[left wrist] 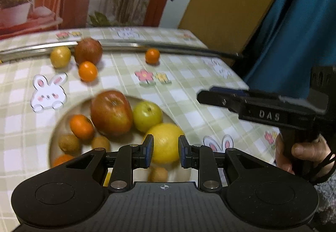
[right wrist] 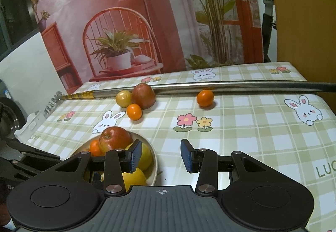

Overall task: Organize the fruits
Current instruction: 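Close the left gripper on the mandarin by the bunny sticker while the right gripper moves to another mandarin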

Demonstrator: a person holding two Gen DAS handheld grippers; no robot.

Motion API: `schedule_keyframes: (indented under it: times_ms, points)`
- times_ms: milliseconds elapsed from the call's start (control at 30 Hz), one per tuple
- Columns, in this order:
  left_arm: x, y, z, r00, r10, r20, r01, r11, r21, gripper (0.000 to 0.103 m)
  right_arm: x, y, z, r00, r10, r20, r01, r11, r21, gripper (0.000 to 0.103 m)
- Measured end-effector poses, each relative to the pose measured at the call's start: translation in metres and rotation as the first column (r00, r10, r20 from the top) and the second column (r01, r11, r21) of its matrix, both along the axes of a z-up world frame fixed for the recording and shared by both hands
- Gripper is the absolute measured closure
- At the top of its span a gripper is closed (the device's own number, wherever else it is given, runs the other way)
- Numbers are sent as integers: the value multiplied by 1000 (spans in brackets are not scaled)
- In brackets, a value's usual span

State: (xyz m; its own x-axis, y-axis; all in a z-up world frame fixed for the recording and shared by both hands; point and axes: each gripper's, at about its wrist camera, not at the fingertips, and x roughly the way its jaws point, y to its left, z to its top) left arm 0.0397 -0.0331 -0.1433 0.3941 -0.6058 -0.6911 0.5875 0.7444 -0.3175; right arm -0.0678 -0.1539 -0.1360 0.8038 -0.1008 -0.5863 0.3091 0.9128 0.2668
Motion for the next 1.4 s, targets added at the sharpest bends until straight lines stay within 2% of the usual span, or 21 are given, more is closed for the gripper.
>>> schedule_keyframes:
  times_ms: [167, 400, 567, 767, 1200, 1267, 1333, 1400]
  points:
    - [13, 22, 22, 995, 75, 64, -75, 997, -16, 76, 0, -8, 4, 1000, -12, 15, 12, 1000, 8, 64]
    - [39, 58, 51, 971, 195, 139, -195, 981, -13, 76, 6, -31, 26, 997, -36, 63, 36, 999, -14, 64]
    - [61, 76, 59, 954, 261, 145, -261, 965, -24, 76, 15, -49, 40, 995, -47, 91, 52, 997, -53, 64]
    - [85, 74, 50, 952, 278, 125, -280, 960, -4, 76, 35, -65, 37, 996, -46, 71, 52, 995, -83, 64]
    - [140, 38, 8, 976, 212, 43, -213, 977, 19, 76, 76, -101, 2, 998, -63, 12, 63, 998, -27, 64]
    - [146, 32, -1, 980, 199, 27, -200, 979, 32, 73, 83, -105, -4, 998, -62, 0, 62, 998, -27, 65]
    - [152, 26, -10, 982, 187, 9, -187, 981, 47, 64, 90, -108, -10, 998, -61, -11, 61, 998, -26, 65]
    - [156, 19, -19, 985, 172, -1, -171, 983, 60, 63, 96, -110, -14, 998, -64, -18, 63, 998, -21, 65]
